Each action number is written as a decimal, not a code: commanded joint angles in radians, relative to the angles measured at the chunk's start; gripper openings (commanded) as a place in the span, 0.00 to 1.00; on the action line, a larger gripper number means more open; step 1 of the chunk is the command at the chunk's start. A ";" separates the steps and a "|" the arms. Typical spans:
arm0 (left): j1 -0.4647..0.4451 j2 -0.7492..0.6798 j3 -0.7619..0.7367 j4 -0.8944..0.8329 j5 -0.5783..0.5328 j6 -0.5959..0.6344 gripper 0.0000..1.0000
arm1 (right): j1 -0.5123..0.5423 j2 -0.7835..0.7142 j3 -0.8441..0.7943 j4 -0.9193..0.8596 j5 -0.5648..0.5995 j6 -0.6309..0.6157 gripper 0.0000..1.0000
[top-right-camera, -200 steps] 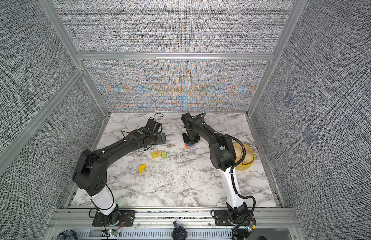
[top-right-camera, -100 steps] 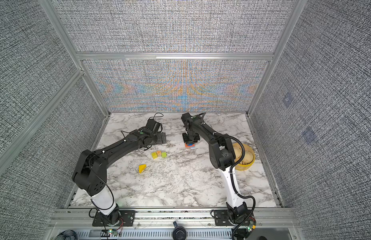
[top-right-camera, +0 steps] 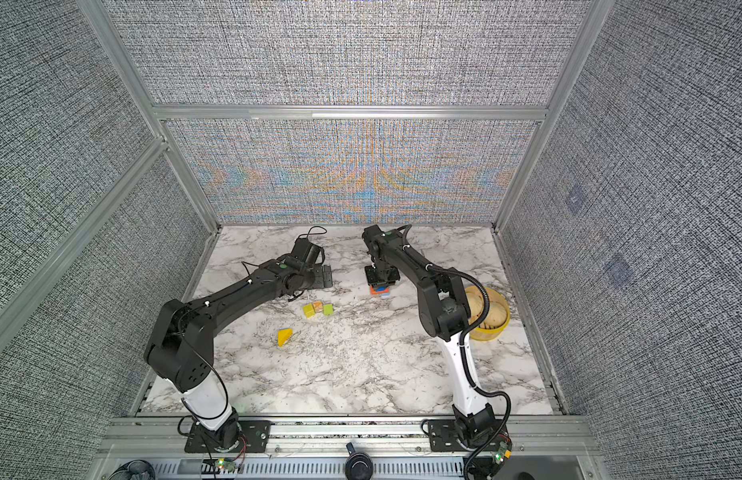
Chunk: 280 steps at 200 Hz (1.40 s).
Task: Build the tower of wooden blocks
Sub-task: 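Lower the blue '6' cube beside the red-orange block and open the right gripper, then move the right gripper to the lime-green cube beside the 'A' block and grasp it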
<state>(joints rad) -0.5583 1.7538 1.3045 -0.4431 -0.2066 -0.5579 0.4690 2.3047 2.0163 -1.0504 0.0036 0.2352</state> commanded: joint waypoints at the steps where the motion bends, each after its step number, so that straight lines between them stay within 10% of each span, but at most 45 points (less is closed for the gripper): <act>1: 0.003 0.007 0.010 0.004 0.003 0.001 0.98 | -0.003 0.005 0.009 -0.022 0.012 -0.008 0.33; 280: 0.003 -0.090 -0.056 -0.060 -0.065 -0.028 0.99 | 0.095 -0.207 -0.204 0.166 0.008 0.023 0.50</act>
<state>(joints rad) -0.5549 1.6917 1.2831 -0.4812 -0.2298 -0.5694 0.5358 2.1239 1.8500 -0.9535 0.0227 0.2276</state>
